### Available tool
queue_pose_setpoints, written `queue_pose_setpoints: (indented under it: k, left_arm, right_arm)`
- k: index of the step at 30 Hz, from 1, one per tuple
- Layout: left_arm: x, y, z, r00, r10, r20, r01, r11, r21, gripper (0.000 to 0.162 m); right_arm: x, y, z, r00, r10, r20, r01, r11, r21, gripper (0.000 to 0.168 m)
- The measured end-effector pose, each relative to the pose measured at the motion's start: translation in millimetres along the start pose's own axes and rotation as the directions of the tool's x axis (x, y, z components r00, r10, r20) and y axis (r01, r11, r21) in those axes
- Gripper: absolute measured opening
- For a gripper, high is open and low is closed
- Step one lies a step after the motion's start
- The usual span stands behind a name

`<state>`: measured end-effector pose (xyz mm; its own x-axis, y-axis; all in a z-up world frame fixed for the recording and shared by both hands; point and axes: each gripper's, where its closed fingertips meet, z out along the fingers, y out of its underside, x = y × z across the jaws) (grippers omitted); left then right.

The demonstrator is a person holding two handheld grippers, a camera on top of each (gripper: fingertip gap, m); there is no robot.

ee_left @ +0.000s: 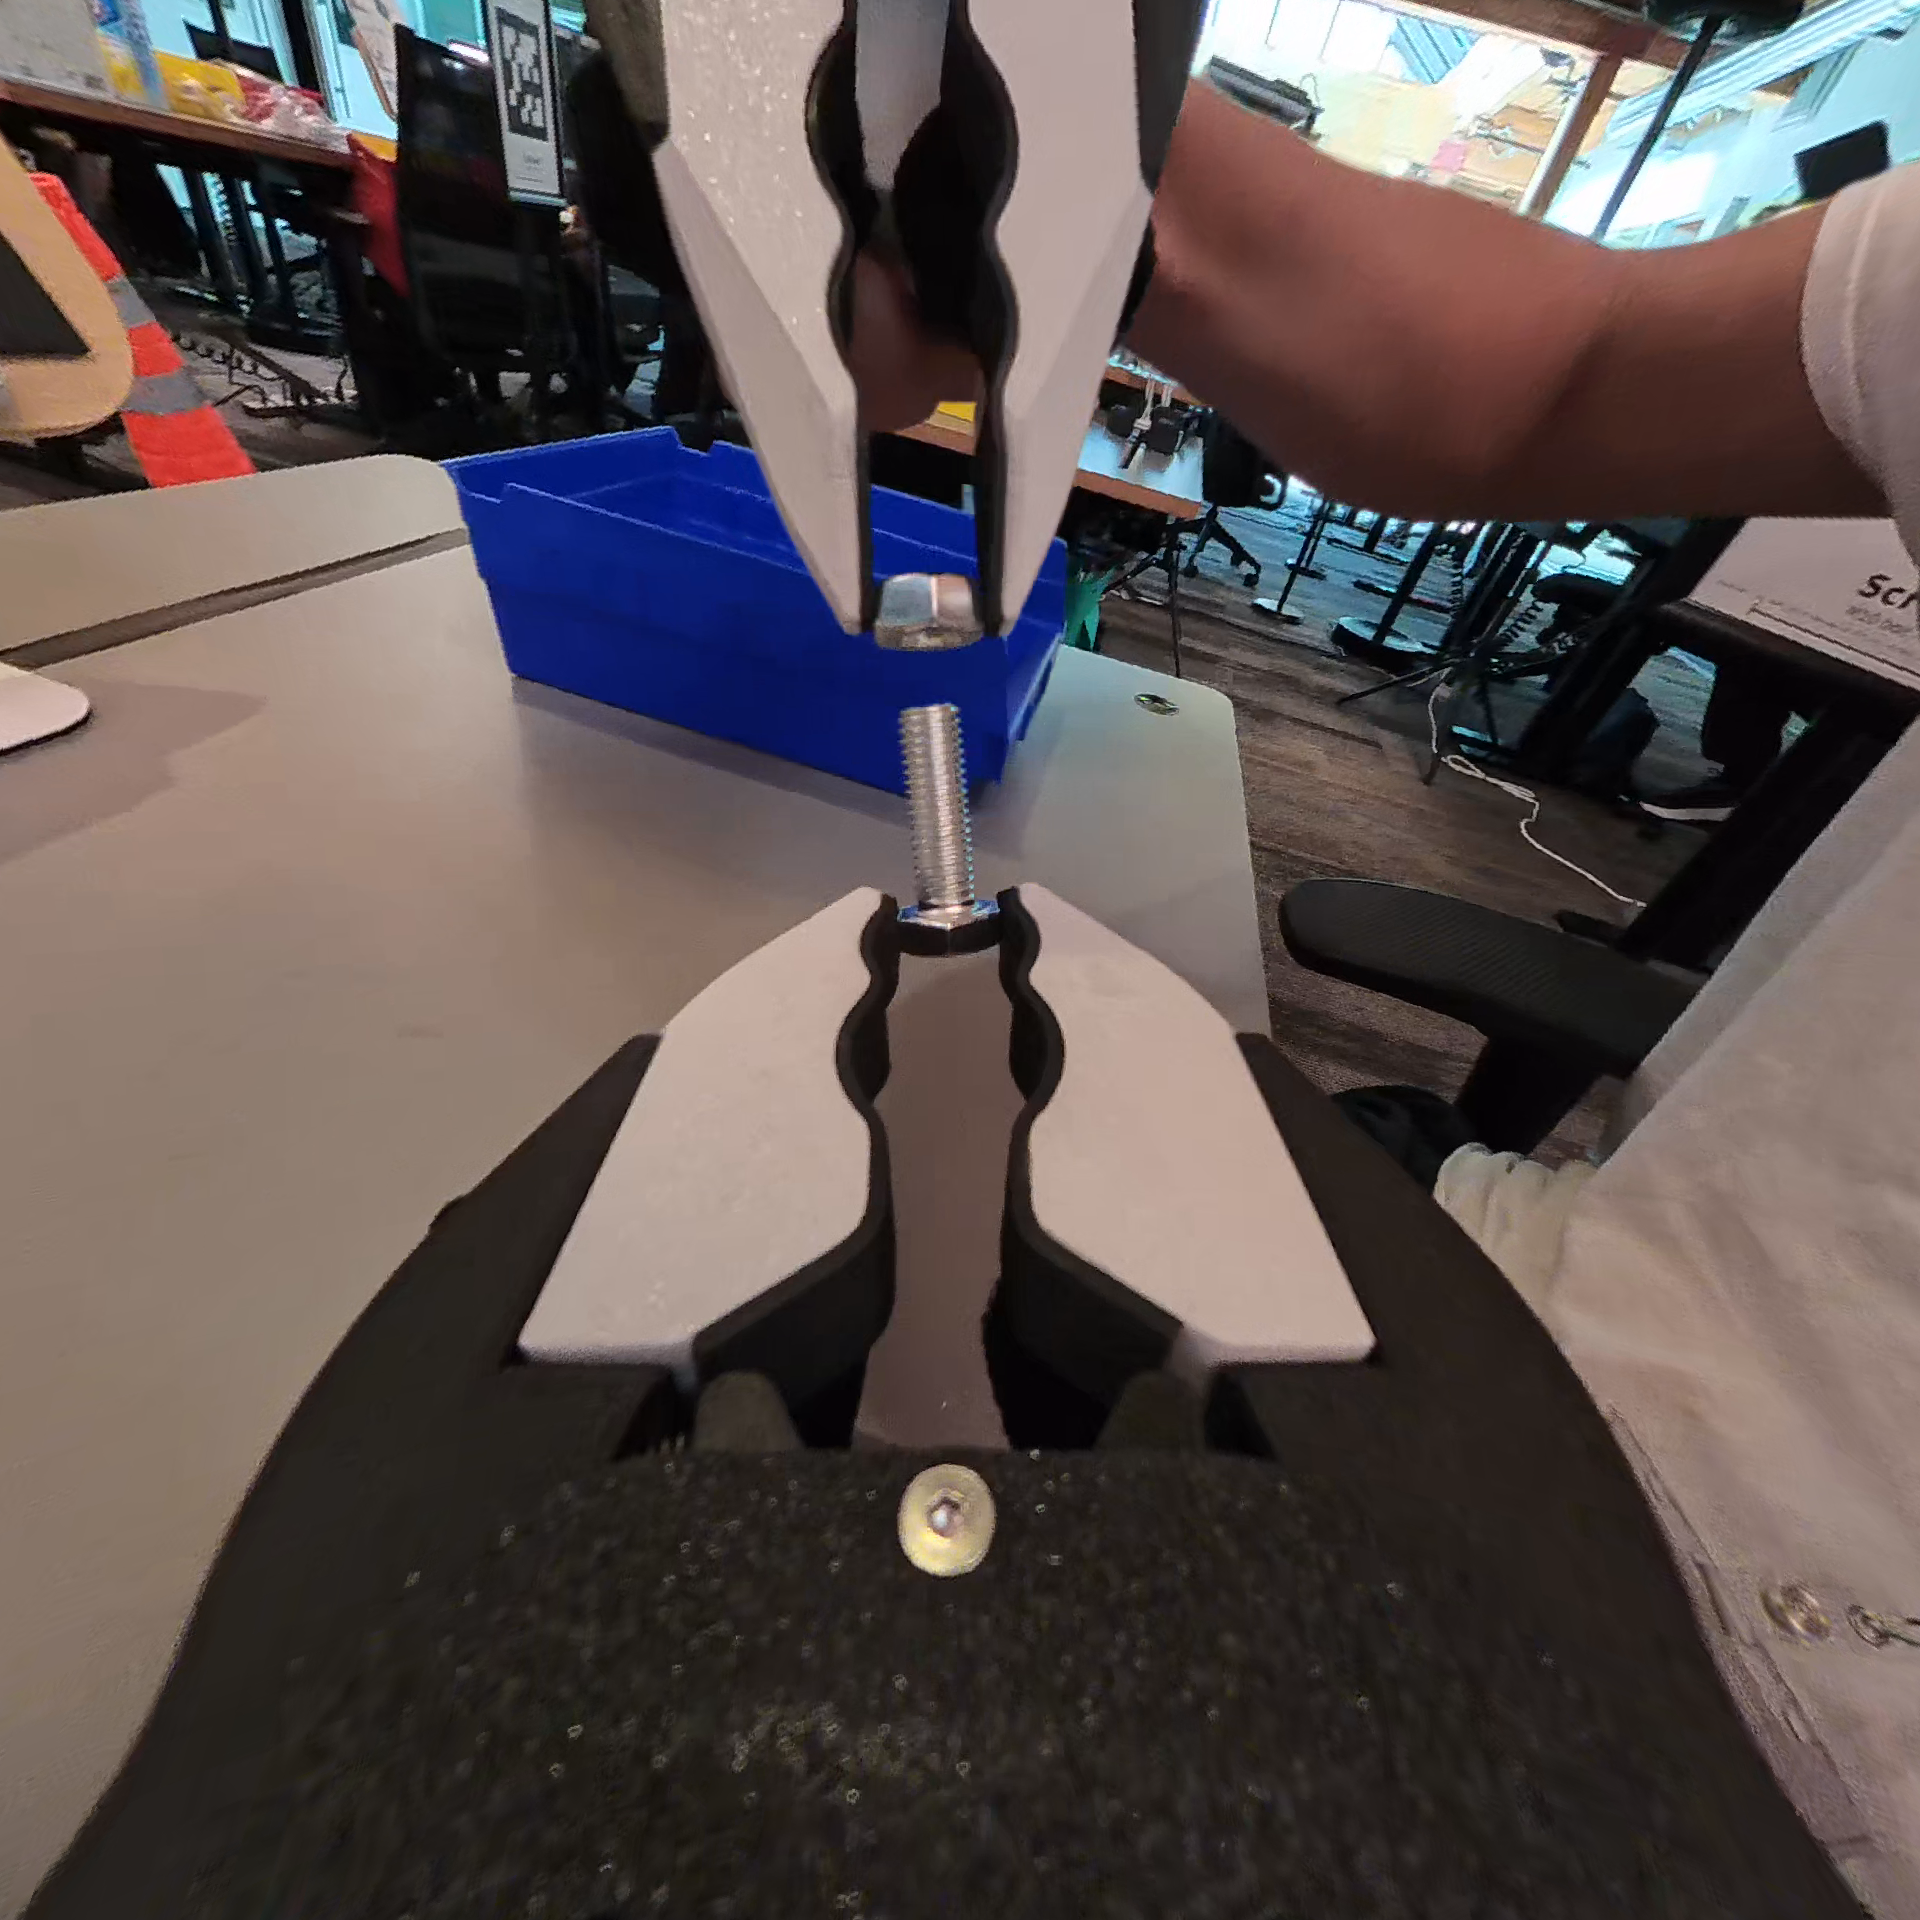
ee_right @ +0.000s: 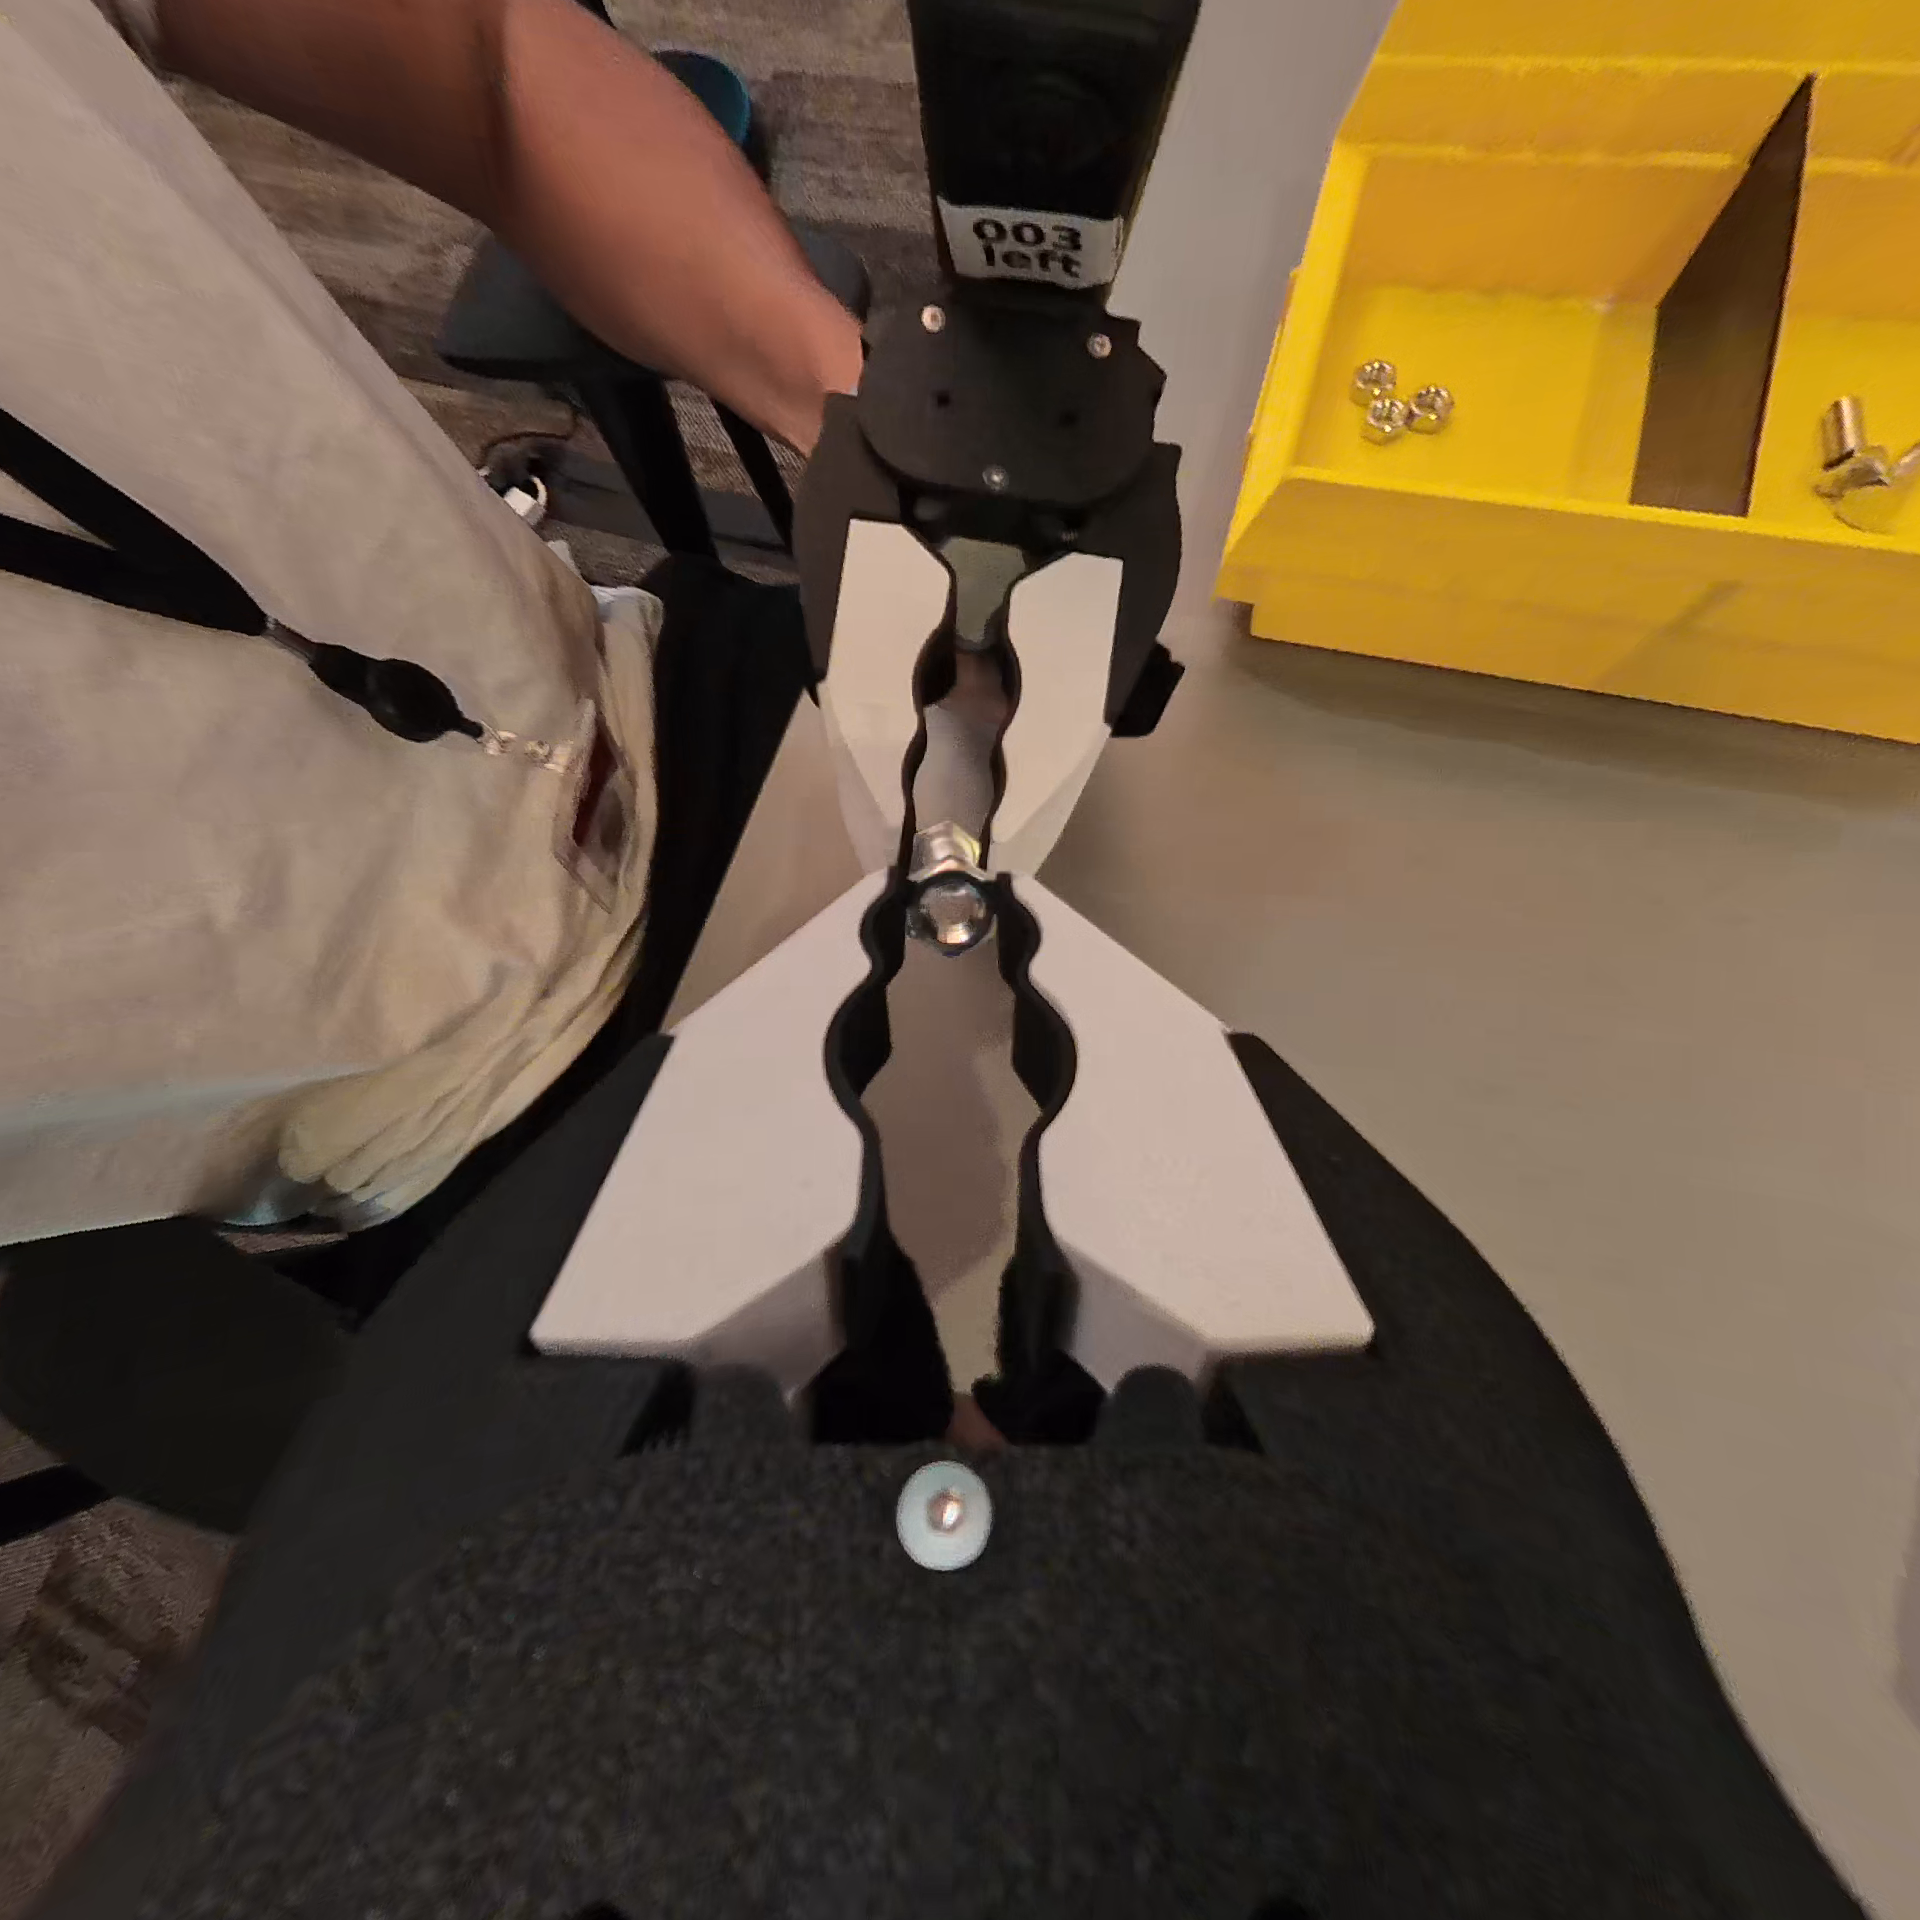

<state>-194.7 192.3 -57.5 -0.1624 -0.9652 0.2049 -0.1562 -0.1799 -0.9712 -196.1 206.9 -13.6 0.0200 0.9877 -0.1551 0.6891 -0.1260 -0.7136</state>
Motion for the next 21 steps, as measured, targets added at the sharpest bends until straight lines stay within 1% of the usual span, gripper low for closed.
queue_pose_setpoints:
  k: [4,10,14,16,19,21]
  left_arm:
    - [3,2,0,1.000,0.001,-0.023,-0.001,1.000,-0.021,0.018]
    - [4,6,0,0.999,0.001,-0.039,-0.003,0.999,-0.047,0.018]
    - [5,6,-2,0.999,-0.018,-0.049,0.016,0.999,-0.038,0.018]
    - [3,6,-2,0.999,-0.004,-0.032,0.003,0.999,-0.045,0.018]
    - [-3,9,-2,0.999,0.031,0.030,-0.029,0.998,-0.062,0.018]
    - [-7,7,-3,0.996,0.048,0.076,-0.044,0.997,-0.058,0.018]
  right_arm:
    - [-3,3,6,1.000,0.004,0.016,-0.004,1.000,-0.003,0.017]
    - [-4,5,16,1.000,-0.030,0.002,0.030,0.998,-0.054,0.017]
    - [-3,6,17,1.000,-0.028,-0.001,0.028,0.998,-0.057,0.017]
    - [-1,8,17,1.000,-0.012,-0.004,0.012,0.998,-0.056,0.017]
    - [4,12,19,0.999,0.043,-0.032,-0.044,0.997,-0.057,0.017]
    - [7,8,18,0.994,0.099,-0.043,-0.100,0.995,-0.008,0.017]
